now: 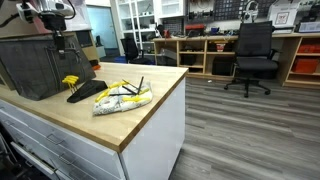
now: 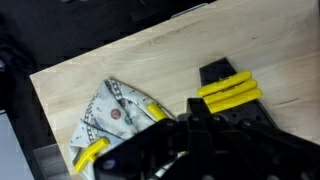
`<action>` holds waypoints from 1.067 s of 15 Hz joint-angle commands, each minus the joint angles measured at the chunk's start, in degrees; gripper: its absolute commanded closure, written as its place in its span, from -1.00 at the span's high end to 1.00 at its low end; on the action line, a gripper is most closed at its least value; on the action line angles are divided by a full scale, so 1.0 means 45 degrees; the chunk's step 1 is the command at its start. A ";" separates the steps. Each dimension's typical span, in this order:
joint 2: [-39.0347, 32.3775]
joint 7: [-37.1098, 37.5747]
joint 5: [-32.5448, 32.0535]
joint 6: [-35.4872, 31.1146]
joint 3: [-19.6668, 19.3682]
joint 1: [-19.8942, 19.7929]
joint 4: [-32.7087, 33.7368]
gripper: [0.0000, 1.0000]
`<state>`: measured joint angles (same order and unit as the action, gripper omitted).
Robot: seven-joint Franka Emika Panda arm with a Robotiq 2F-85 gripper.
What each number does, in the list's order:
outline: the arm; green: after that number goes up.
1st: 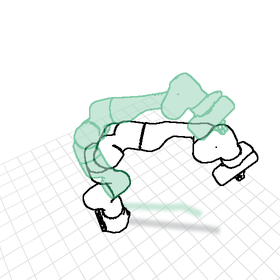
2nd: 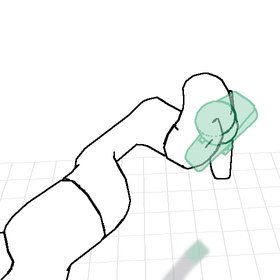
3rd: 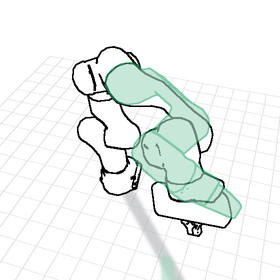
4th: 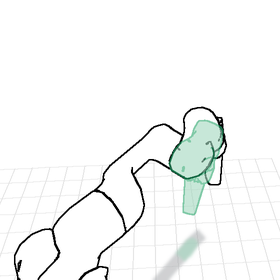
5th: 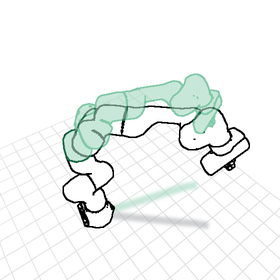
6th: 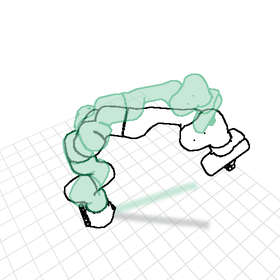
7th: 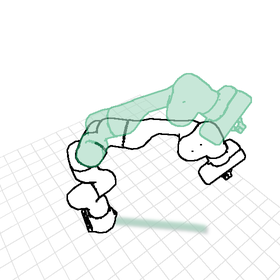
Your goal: Remove one black object from the stand, then turn the stand to the right
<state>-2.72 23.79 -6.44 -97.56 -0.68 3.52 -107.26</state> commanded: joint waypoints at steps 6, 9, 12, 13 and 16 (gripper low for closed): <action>0.1132 -0.1449 -0.0343 0.0821 0.0716 0.0020 0.0193 -1.00; 0.1534 -0.1794 -0.0343 0.1001 0.0839 0.0008 0.0308 -1.00; 0.1849 -0.1987 -0.0336 0.1235 0.1000 0.0058 0.0535 -1.00; 0.1933 -0.2063 -0.0343 0.1313 0.1071 0.0079 0.0639 -1.00; 0.2097 -0.2079 -0.0354 0.1503 0.1287 0.0117 0.0888 -1.00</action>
<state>6.00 15.83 -6.91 -93.39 4.32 3.68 -105.15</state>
